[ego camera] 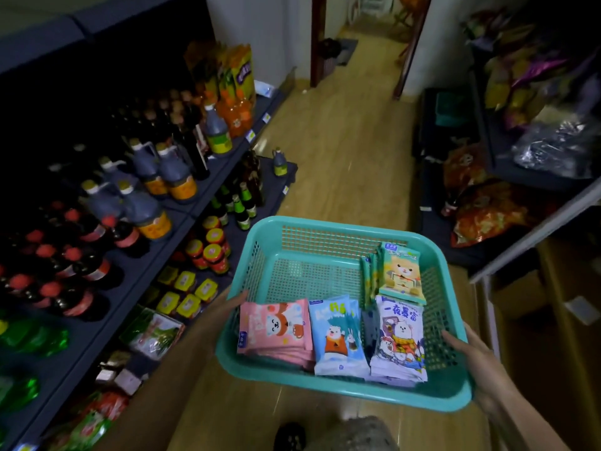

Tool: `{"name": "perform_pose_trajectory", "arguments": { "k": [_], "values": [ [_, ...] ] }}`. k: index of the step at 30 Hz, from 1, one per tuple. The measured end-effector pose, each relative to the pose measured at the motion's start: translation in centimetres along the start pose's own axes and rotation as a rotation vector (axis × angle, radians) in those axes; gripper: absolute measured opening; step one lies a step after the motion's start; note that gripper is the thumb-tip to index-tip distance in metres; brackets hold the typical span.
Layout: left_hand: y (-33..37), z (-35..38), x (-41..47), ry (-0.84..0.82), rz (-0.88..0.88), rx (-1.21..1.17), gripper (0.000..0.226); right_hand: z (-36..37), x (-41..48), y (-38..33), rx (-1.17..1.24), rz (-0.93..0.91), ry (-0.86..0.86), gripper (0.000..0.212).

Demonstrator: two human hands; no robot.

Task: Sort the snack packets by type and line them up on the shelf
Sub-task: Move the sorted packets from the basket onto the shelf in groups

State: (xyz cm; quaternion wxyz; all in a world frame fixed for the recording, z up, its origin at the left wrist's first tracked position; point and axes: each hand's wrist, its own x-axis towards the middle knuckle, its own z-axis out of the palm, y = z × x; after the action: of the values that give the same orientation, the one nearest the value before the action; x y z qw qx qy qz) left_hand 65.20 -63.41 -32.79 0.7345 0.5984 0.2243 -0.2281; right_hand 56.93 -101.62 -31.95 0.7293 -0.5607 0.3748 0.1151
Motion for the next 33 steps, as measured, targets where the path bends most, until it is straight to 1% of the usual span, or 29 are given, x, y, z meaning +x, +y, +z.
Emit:
{"name": "perform_pose_trajectory", "arguments": {
  "k": [2,4,6,8,12,13,15,16,18,20,22,24,26,28,33],
  "values": [
    [1.2,1.5,2.7,0.022,0.025,-0.019,0.028,0.3,3.6,-2.6,-0.011,0.005,-0.006,0.041],
    [1.7,2.9,5.5,0.036,0.042,-0.087,0.032,0.6,7.6,-5.3,-0.053,0.008,-0.037,0.038],
    [1.9,4.6,8.1,0.074,0.046,-0.170,0.026,1.3,12.1,-8.3,-0.106,0.023,-0.079,0.038],
    [1.6,6.2,10.6,0.142,0.060,-0.252,0.021,2.5,17.0,-11.7,-0.197,0.017,-0.143,0.038],
    [0.8,8.6,14.6,0.332,0.085,-0.405,0.020,6.7,26.7,-18.4,-0.421,-0.015,-0.280,0.032],
    [0.5,8.9,15.3,0.384,0.082,-0.438,0.022,8.0,28.7,-19.7,-0.473,-0.025,-0.301,0.035],
    [0.0,9.2,16.5,0.477,0.076,-0.477,0.027,11.0,31.9,-21.8,-0.560,-0.035,-0.347,0.053],
    [-0.4,9.2,17.1,0.517,0.079,-0.498,0.029,12.5,33.1,-22.5,-0.603,-0.043,-0.374,0.056],
    [-1.0,9.1,18.1,0.591,0.077,-0.529,0.029,15.6,35.5,-23.3,-0.680,-0.074,-0.460,0.039],
    [-2.0,8.8,19.3,0.658,0.068,-0.537,0.025,18.4,37.8,-23.0,-0.784,-0.087,-0.533,0.032],
    [-3.0,8.0,20.8,0.745,0.041,-0.522,0.027,21.1,40.4,-21.7,-0.856,-0.104,-0.545,0.029],
    [-5.0,7.0,22.9,0.833,0.020,-0.522,0.031,23.5,43.9,-19.6,-0.930,-0.137,-0.551,0.032],
    [-7.0,5.9,25.3,0.900,0.020,-0.514,0.030,25.5,47.5,-17.1,-0.992,-0.163,-0.558,0.030],
    [-9.2,5.1,27.8,0.944,0.005,-0.507,0.026,27.1,51.3,-14.4,-1.024,-0.164,-0.602,0.025],
    [-15.5,2.9,34.7,1.003,0.024,-0.455,0.021,30.3,60.1,-6.4,-1.027,-0.174,-0.622,0.021]
  ]
}}
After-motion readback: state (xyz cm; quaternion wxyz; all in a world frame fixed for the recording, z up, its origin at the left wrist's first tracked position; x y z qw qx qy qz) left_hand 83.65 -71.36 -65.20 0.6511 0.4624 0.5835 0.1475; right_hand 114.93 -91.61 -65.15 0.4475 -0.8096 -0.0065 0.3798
